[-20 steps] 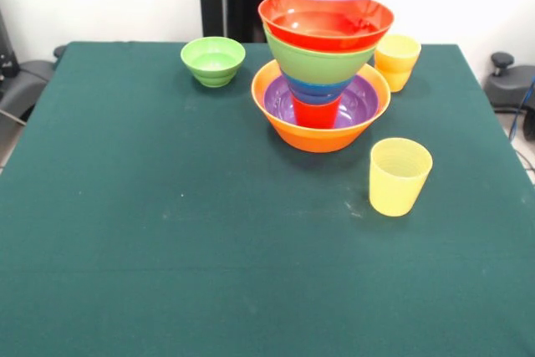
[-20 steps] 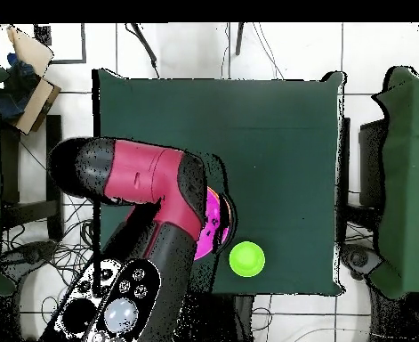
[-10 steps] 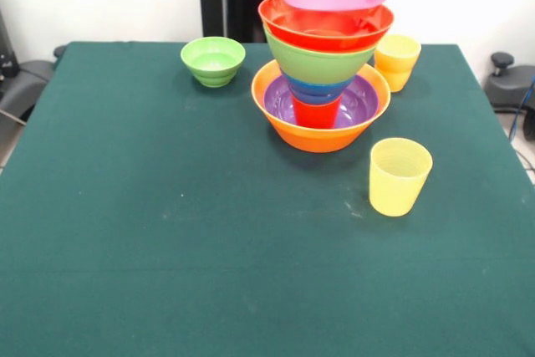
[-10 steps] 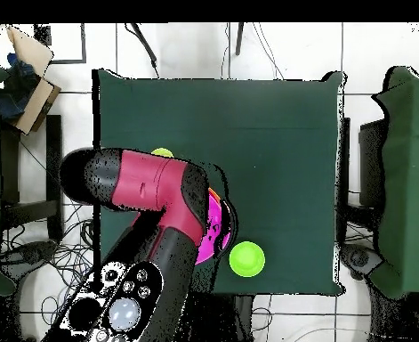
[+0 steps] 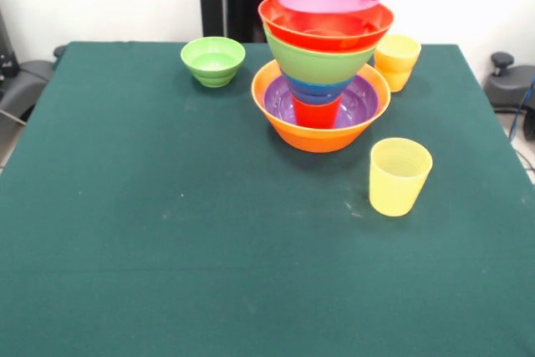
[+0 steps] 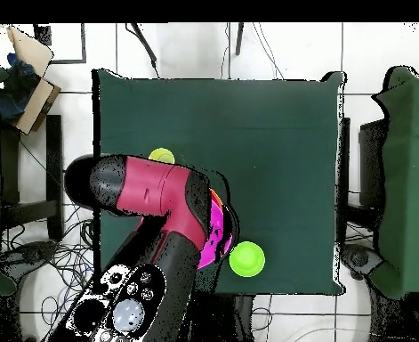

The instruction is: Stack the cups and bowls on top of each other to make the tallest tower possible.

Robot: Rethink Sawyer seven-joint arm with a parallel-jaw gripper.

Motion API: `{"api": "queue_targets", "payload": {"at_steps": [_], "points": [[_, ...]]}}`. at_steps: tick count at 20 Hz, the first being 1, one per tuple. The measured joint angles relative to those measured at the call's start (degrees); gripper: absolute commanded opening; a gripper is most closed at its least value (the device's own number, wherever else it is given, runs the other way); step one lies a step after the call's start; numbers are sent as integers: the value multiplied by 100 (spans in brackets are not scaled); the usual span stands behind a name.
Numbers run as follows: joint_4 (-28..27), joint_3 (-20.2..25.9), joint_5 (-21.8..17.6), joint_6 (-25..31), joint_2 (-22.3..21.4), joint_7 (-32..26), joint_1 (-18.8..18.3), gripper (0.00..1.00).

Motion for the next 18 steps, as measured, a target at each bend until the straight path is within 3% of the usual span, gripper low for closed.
{"api": "queue_targets", "payload": {"at_steps": [18], "points": [[94, 0, 0, -203, 0, 0, 2, 0]]}}
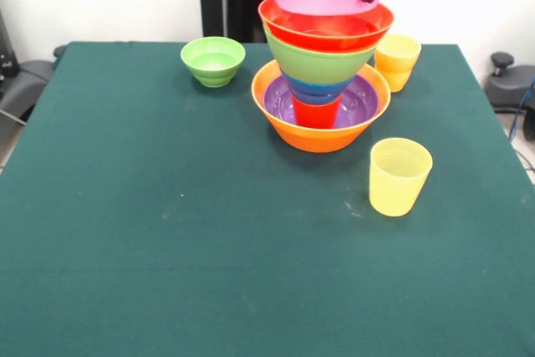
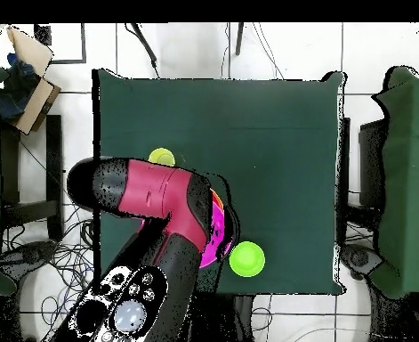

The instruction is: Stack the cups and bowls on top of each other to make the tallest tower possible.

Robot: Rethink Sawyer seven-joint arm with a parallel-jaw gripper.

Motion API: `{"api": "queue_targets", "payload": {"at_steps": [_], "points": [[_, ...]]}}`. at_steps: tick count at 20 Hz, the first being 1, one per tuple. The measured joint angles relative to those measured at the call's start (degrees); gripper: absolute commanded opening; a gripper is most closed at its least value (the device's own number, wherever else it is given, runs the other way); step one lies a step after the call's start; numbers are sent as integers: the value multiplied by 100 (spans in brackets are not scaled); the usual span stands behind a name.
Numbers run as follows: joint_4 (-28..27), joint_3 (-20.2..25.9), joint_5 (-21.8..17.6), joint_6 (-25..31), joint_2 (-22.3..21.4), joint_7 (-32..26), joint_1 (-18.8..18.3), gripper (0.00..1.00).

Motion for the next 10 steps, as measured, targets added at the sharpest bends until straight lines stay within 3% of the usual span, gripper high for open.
{"api": "queue_targets", "payload": {"at_steps": [10], "points": [[34, 0, 1, -387, 11, 0, 0, 0]]}}
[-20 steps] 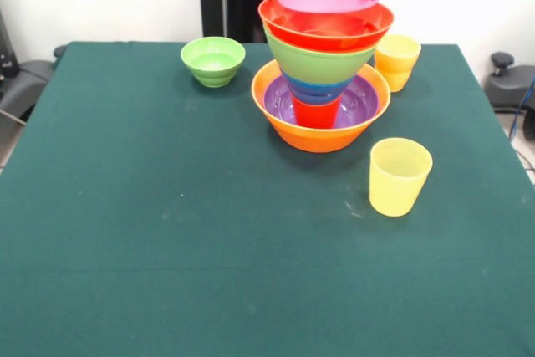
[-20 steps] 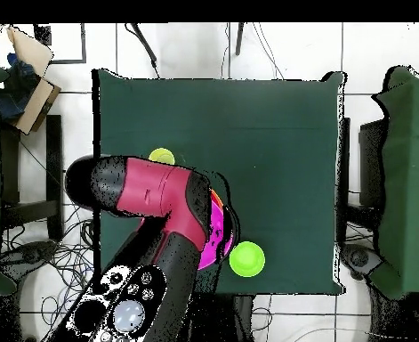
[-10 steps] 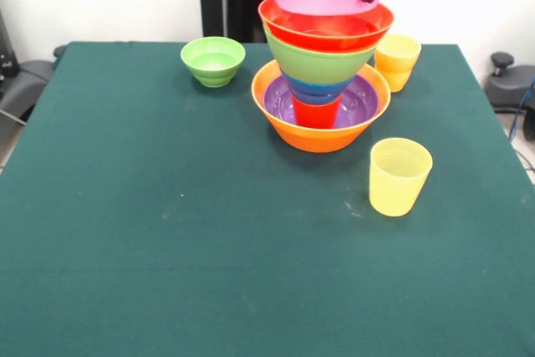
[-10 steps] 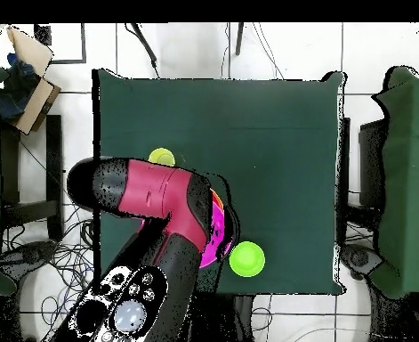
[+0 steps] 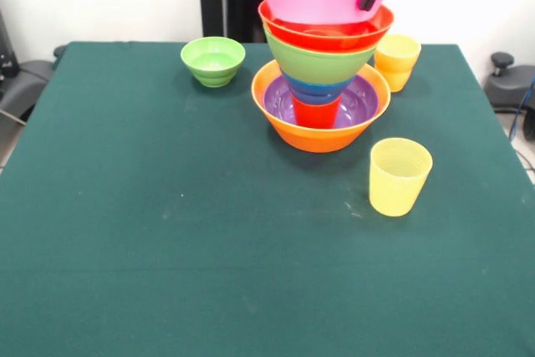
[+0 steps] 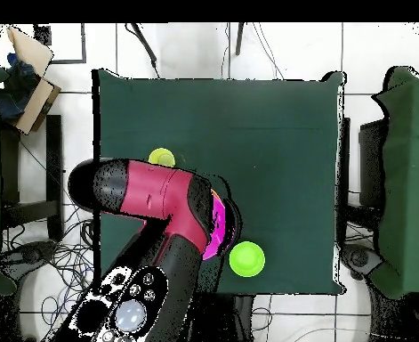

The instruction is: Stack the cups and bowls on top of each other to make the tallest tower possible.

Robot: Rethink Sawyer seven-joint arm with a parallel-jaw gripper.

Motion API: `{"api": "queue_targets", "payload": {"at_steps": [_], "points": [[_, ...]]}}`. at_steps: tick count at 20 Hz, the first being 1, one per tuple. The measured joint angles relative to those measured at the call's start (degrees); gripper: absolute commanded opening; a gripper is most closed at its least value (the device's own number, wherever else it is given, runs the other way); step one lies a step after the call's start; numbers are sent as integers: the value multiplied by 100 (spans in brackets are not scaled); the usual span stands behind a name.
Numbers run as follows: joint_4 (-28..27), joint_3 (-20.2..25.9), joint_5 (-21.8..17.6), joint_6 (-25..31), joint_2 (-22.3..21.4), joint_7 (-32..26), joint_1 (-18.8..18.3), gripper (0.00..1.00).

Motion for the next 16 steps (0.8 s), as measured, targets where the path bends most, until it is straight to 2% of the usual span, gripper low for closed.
{"api": "queue_targets", "payload": {"at_steps": [9, 16], "points": [[22, 1, 0, -190, 214, 0, 0, 0], [147, 1, 1, -298, 209, 0, -7, 0]]}}
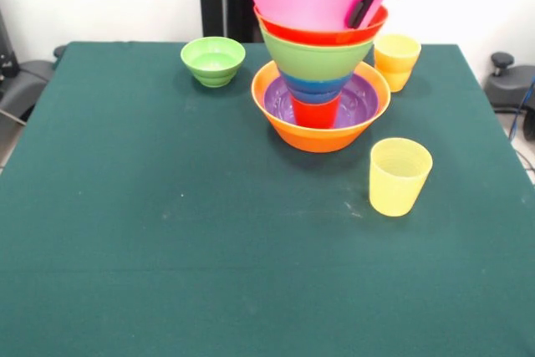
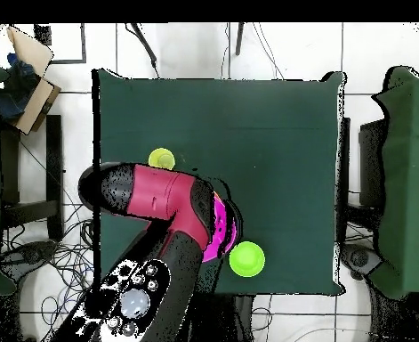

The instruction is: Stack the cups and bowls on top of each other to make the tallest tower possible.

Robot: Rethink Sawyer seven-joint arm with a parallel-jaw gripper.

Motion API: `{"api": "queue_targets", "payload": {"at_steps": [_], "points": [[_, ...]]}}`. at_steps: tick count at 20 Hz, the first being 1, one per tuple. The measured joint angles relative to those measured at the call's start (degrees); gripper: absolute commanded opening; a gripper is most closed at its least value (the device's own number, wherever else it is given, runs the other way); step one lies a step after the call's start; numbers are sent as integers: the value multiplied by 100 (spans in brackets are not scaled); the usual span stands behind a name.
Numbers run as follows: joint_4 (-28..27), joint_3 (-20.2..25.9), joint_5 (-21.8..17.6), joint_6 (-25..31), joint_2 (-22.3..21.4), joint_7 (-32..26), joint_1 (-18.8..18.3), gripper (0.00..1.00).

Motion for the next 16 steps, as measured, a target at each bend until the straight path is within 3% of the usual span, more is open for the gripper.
{"api": "queue_targets", "payload": {"at_steps": [16], "points": [[208, -1, 1, -24, -13, 0, -11, 0]]}}
